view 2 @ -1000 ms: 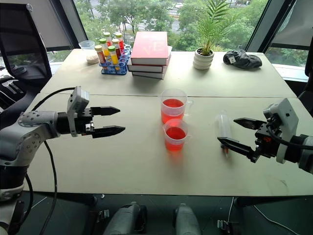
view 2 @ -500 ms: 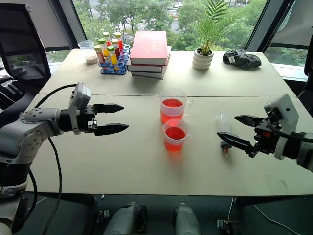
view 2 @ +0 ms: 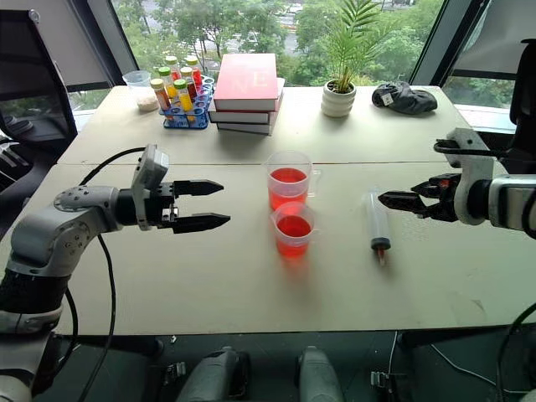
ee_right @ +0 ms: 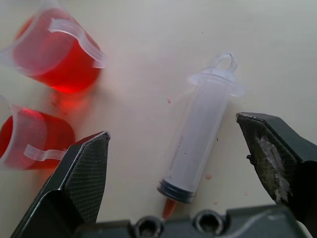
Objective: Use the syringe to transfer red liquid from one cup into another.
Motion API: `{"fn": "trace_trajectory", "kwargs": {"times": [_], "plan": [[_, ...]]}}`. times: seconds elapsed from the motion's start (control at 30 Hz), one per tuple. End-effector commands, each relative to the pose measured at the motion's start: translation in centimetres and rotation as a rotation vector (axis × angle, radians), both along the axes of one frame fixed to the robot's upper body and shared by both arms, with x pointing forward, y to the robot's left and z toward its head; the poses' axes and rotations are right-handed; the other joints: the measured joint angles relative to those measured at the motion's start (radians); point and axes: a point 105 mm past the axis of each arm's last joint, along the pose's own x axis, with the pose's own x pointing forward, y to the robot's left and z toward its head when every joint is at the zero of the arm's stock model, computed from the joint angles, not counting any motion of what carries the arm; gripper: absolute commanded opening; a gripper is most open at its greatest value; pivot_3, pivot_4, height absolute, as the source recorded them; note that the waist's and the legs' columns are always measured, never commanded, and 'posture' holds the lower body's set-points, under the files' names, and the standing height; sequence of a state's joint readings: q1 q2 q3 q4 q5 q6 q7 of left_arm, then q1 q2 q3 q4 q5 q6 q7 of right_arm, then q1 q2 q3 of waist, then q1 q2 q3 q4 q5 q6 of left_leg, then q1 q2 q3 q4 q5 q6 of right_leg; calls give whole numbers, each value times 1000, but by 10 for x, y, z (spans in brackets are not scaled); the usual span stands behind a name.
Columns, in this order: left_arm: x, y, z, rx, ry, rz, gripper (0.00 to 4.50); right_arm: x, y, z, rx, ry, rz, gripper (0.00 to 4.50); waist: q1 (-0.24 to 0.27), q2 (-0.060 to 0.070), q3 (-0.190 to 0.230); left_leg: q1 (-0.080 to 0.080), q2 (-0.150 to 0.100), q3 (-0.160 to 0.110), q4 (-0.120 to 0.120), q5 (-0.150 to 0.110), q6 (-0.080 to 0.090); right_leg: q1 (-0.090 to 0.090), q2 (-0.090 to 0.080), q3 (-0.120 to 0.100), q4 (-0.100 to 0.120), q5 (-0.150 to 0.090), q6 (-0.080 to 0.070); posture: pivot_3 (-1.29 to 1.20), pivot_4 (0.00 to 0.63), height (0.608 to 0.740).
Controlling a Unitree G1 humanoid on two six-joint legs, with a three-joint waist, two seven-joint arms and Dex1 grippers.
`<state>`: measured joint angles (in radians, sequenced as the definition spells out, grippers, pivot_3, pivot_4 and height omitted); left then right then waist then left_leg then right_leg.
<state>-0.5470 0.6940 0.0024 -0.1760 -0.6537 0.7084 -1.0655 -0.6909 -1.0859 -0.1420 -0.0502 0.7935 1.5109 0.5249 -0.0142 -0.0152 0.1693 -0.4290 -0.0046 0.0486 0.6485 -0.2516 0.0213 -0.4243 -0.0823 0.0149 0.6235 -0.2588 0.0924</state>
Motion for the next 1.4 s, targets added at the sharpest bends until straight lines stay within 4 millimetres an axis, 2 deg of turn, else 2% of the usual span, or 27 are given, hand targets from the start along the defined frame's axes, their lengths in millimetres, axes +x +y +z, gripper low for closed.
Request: {"fn": "trace_trajectory", "kwargs": {"times": [0.03,0.33,0.5,0.6,0.73,0.77,0.87,0.97,1.1,1.2,1.33,1.4], "plan": [[0,-1,7,-6,-50,2,4500,14,1,-16,-54,107,-41,4476,0,0,0,-1,0,1,0,0,0,-2,0,0,2,1,2,0,150,740],[-2,-1,6,-27,-67,38,4500,61,1,-49,-97,190,-84,4476,-1,0,0,-7,-1,3,8,0,1,-7,1,0,7,3,5,0,150,740],[-4,-1,5,-28,-69,52,4500,73,9,-59,-137,211,-49,4476,0,0,0,-8,0,3,13,0,1,-6,3,0,9,4,8,0,150,740],[-4,-1,5,-24,-72,60,4500,76,12,-63,-174,219,-20,3744,1,0,0,-8,0,3,14,0,1,-5,3,-2,10,5,9,0,150,740],[-5,1,6,-26,-76,69,4500,76,17,-64,-192,225,18,1784,1,0,0,-7,-1,3,15,0,2,-4,3,-2,10,6,10,0,150,740],[-4,1,6,-25,-77,71,4500,76,18,-64,-191,226,23,1530,1,0,0,-7,-1,2,15,0,2,-4,4,-2,10,6,10,0,150,740],[-3,3,8,-25,-80,75,4500,76,21,-59,-191,211,37,1452,1,0,0,-7,-1,2,15,0,2,-4,4,-2,10,6,10,0,150,740],[-1,6,12,-28,-88,80,4500,79,20,-40,-199,125,38,1452,1,0,0,-7,-1,2,15,0,2,-5,4,-2,10,6,10,0,150,740],[4,11,20,-38,-95,88,4500,81,34,12,-133,-104,81,1452,3,1,1,-8,-1,2,15,0,2,-5,4,-2,11,6,10,0,150,740],[7,13,25,-42,-98,86,4500,84,59,71,37,-450,144,1452,2,1,1,-8,0,2,15,0,2,-5,4,-2,11,6,10,0,150,740],[11,13,31,-42,-103,74,4500,76,84,121,218,-789,192,1452,1,1,1,-7,0,1,15,0,1,-4,5,-2,11,6,11,0,150,740],[12,13,33,-41,-104,68,4500,72,92,130,268,-877,203,1452,1,1,1,-7,0,1,15,0,1,-4,5,-3,12,6,11,0,150,740]]}}
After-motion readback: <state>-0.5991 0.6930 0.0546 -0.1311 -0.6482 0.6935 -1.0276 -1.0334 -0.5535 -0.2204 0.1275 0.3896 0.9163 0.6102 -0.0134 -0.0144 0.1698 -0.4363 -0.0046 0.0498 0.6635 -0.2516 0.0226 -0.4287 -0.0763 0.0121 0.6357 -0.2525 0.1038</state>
